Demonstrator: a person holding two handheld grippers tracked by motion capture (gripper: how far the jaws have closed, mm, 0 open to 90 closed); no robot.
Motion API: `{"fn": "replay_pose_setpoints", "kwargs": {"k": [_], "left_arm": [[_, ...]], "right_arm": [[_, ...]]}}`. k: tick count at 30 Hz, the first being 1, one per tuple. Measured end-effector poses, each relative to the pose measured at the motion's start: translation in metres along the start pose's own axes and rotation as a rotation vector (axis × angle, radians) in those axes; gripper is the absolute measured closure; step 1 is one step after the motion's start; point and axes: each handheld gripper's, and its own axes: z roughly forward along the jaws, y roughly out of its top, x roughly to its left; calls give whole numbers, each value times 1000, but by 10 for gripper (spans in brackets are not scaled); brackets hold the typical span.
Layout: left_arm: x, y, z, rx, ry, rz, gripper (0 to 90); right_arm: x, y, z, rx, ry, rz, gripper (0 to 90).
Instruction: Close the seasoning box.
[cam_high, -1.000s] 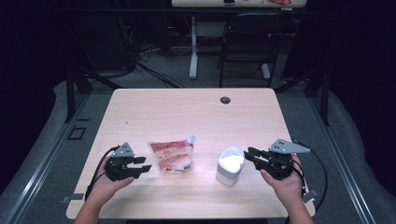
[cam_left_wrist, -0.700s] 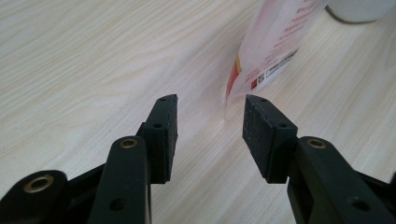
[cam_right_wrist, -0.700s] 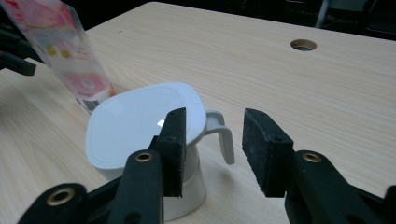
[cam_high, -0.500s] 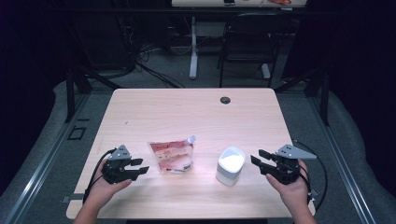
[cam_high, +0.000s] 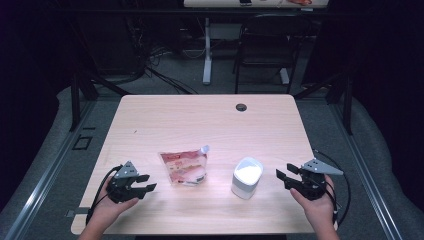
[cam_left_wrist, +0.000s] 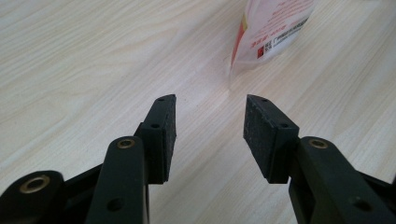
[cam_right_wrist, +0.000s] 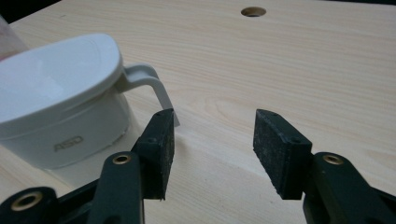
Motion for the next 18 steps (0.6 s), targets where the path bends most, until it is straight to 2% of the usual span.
{"fn": "replay_pose_setpoints", "kwargs": {"k": [11, 18], "left_arm": [[3, -4, 2, -9, 12, -25, 532], [5, -6, 6, -28, 22, -52, 510]], "right_arm": [[-4, -18, 13, 42, -61, 14, 457], [0, -25, 21, 76, -48, 6, 453]]}}
